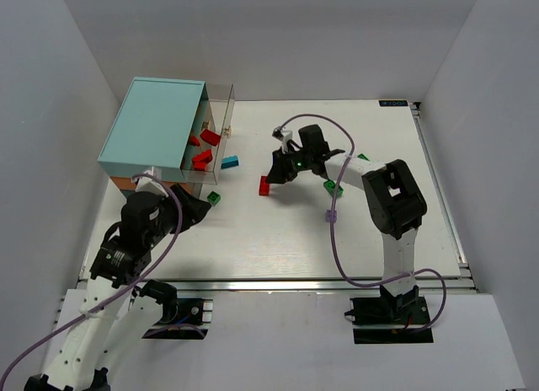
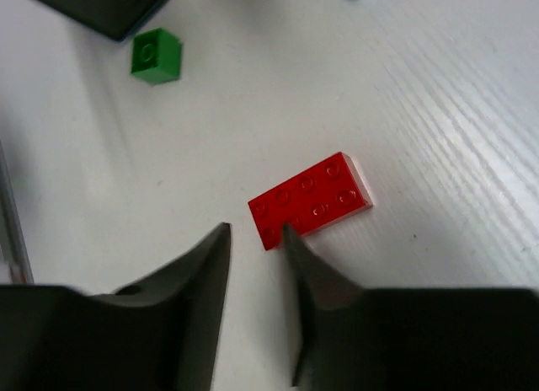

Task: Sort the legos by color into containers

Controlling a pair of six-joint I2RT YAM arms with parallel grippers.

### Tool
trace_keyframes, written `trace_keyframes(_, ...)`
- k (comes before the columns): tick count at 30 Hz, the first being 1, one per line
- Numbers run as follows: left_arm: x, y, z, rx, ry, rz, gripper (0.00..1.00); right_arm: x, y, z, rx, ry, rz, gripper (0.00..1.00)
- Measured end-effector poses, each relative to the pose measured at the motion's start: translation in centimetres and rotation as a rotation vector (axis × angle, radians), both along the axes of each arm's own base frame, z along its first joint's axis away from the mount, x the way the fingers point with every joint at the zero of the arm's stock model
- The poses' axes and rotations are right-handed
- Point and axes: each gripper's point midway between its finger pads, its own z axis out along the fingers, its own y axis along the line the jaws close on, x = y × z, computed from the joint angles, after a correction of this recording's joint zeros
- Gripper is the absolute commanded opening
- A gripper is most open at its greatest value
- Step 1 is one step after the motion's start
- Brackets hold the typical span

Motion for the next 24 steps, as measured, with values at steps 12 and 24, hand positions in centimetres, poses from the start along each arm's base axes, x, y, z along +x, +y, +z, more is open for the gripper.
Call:
trace_keyframes(12, 4.8, -5.0, -1.6, 0.091, 0.132, -0.244, 0.73, 0.7, -3.9, 4.1, -0.034, -0.076, 0.071, 0.63)
trace_keyframes(24, 8.8, -17.0, 0.8, 0.196, 0.074, -0.533, 0.63, 3.4, -13.3, 11.1, -0.03, -0.276, -0.199, 0.0)
